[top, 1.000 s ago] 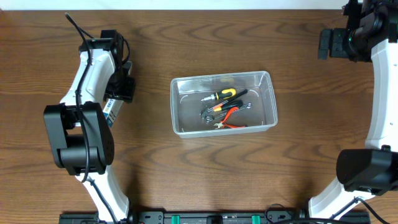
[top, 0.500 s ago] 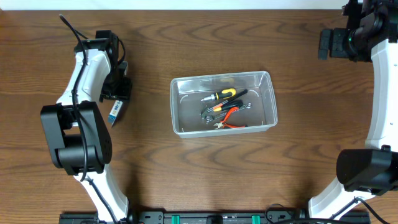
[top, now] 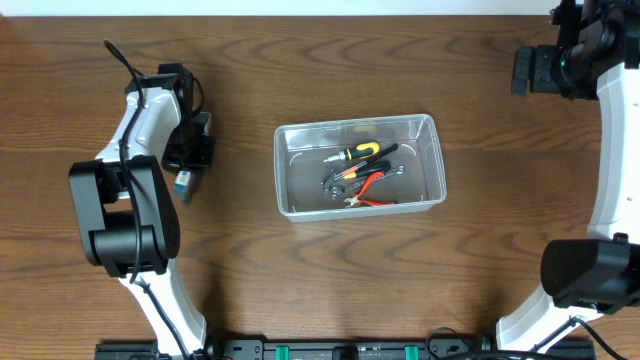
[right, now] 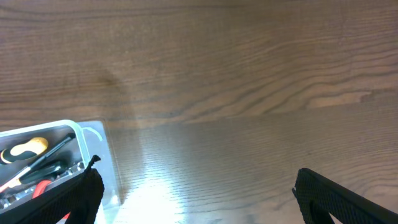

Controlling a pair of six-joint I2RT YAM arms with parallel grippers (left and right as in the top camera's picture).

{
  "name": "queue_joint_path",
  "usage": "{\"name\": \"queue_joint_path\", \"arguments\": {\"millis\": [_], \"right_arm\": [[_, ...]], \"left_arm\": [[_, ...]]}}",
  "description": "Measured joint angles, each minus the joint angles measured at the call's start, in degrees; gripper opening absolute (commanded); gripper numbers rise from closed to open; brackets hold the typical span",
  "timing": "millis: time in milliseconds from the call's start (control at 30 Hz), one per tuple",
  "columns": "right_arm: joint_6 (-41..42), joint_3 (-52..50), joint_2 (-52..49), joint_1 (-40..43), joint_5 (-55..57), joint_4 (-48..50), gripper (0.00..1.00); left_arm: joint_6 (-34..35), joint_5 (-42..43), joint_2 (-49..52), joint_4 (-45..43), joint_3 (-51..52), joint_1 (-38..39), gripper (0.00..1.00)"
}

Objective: Pack container
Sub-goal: 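Lower the left gripper and grasp the white-and-teal box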

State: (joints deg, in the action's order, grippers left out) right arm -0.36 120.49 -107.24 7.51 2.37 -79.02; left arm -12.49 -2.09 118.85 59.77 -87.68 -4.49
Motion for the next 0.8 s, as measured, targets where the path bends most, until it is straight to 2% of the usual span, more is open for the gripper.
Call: {"name": "queue_joint_path", "arguments": {"millis": [500, 800], "right_arm": [[0.0, 0.0, 0.0, 0.0, -0.02, 0.0, 0.99], [-0.02, 0.0, 0.0, 0.0, -0.02, 0.0, 0.99]], "left_arm": [[0.24, 0.22, -1.9, 0.31, -0.87, 0.02, 0.14], [0.31, 1.86, -18.08, -1.05, -3.43, 0.68, 0.14]]}}
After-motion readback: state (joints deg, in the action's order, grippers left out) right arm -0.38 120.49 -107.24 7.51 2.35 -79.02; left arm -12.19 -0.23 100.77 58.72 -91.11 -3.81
